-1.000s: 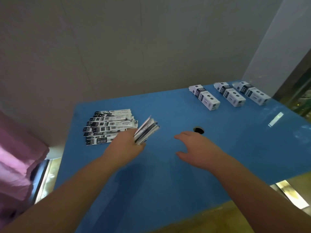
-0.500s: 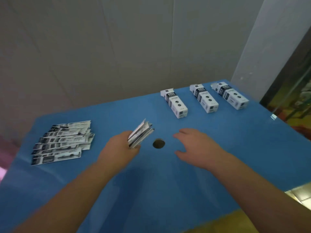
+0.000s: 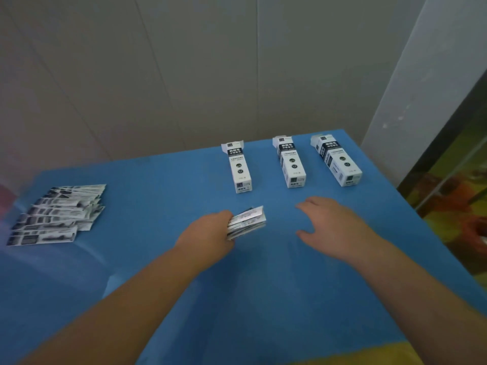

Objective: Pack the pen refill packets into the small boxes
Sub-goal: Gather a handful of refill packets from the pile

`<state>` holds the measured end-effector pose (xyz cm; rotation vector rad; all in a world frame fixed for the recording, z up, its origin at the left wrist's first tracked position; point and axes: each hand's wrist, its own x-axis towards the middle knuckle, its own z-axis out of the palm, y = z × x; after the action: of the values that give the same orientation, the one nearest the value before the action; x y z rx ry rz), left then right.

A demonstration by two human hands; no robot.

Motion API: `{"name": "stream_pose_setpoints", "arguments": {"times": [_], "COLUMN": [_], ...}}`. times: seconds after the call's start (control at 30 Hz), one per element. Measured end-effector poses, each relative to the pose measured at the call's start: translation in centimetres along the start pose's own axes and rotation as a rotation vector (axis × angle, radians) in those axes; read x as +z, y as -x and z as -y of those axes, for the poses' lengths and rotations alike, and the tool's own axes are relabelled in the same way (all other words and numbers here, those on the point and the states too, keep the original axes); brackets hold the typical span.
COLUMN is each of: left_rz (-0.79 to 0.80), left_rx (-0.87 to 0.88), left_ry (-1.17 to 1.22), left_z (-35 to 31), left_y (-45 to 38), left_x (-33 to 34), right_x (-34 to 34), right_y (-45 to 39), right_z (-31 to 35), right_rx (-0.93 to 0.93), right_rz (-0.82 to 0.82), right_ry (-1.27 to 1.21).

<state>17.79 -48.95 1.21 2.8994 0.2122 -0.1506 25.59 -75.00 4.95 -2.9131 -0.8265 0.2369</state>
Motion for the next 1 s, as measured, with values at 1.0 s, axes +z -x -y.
{"name": "stream_pose_setpoints", "arguments": {"times": [1.0], "left_rz": [0.111], "left_rx": [0.202], "left_ry": [-0.14], "left_z": [-4.9], "left_y": [-4.2], "left_x": [2.3], "right_x": [0.5], "right_y": [-3.0], "right_z": [-6.3], "right_rx": [0.002], "right_rz": [-0.012], "right_ry": [-0.081]}}
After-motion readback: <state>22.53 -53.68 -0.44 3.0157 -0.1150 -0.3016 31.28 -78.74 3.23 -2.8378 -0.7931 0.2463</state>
